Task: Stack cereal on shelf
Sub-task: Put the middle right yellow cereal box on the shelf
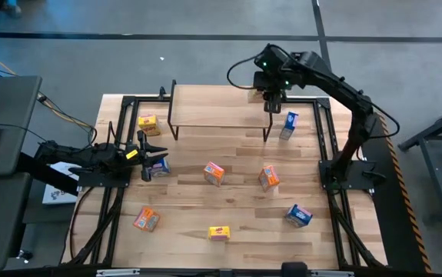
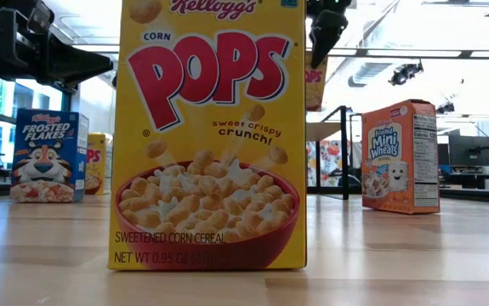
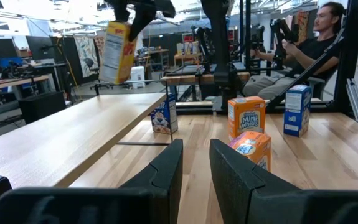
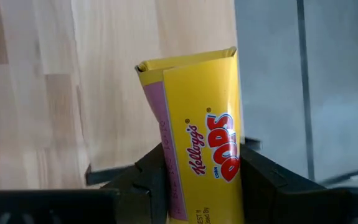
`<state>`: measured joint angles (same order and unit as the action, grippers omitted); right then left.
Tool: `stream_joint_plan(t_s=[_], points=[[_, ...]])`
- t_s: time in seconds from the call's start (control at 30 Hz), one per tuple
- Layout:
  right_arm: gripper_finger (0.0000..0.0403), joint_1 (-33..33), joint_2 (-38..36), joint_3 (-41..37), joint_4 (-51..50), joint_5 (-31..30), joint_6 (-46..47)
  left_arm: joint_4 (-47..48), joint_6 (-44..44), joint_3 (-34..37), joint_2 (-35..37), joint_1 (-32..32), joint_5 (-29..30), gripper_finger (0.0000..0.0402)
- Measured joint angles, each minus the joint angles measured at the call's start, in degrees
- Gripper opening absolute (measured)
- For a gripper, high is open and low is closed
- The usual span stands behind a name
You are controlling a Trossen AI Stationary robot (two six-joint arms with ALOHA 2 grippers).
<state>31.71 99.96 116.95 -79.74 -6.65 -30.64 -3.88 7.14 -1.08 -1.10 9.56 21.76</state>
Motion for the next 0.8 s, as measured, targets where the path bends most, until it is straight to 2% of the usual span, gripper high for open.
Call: stream_joint_plan(t_s=[0.2, 0.47, 0.8], points=[[0.0134, 4.05, 0.71, 0.0, 2.93, 7.31, -1.98, 0.0, 0.06, 0.01, -0.01, 0.01, -0.02, 0.0072], [0.0134, 7.15, 1.29, 0.04, 2.4, 10.2, -4.36, -0.01, 0.05, 0.0, 0.0, 0.01, -0.01, 0.0072], [0.0134, 8.28, 3.97, 0.0, 1.2, 10.71, -5.3, -0.02, 0.04, 0.0, -0.01, 0.01, -0.02, 0.0072]])
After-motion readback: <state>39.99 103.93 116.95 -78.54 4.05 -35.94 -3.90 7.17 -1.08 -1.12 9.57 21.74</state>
